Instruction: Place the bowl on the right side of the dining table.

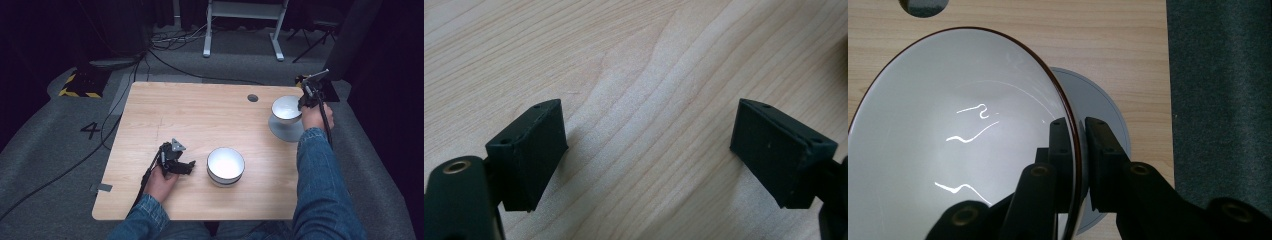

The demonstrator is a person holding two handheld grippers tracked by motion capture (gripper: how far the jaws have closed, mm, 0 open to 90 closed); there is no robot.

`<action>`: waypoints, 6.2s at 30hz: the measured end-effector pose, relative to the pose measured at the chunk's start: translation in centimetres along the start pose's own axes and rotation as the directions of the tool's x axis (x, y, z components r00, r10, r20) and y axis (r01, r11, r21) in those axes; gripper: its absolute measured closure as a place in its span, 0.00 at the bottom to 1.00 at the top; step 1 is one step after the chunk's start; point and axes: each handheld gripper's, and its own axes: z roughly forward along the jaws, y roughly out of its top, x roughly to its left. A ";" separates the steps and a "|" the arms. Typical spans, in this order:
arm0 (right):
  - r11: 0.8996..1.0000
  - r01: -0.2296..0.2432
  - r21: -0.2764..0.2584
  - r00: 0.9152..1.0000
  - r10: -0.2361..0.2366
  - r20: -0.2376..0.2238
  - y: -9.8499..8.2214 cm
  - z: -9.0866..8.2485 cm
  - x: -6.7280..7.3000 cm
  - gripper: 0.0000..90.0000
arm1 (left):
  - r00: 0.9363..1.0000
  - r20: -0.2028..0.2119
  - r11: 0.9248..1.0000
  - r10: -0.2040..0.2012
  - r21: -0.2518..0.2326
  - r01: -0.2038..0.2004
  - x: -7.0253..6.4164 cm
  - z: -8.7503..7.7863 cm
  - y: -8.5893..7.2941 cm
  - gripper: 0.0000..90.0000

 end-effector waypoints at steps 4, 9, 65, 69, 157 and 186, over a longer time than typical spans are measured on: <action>1.000 -0.014 0.009 1.000 0.014 0.002 0.0 0.5 -0.2 0.92 | 1.000 0.002 1.000 0.001 -0.003 -0.001 0.0 0.0 0.0 0.16; 0.999 -0.015 0.031 1.000 0.015 0.018 -0.1 1.4 -0.5 0.92 | 1.000 0.000 1.000 -0.001 0.000 0.001 0.0 0.0 0.0 0.16; 0.999 -0.027 0.043 1.000 0.027 -0.001 -1.1 4.4 -1.3 0.92 | 1.000 0.002 1.000 0.001 -0.001 -0.001 0.0 0.0 0.0 0.16; 0.999 -0.024 0.038 1.000 0.023 0.012 -1.2 4.3 -1.5 0.89 | 1.000 0.002 1.000 0.000 -0.001 0.000 0.0 0.0 0.0 0.16; 0.829 0.370 -0.420 0.778 -0.523 -0.347 -15.2 -11.3 7.7 0.62 | 1.000 -0.005 1.000 -0.020 0.000 0.020 -0.2 0.1 0.1 0.16; 0.835 0.372 -0.405 0.735 -0.531 -0.422 -21.7 -4.2 10.3 0.63 | 1.000 0.000 1.000 -0.018 0.000 0.018 -0.2 0.1 0.1 0.16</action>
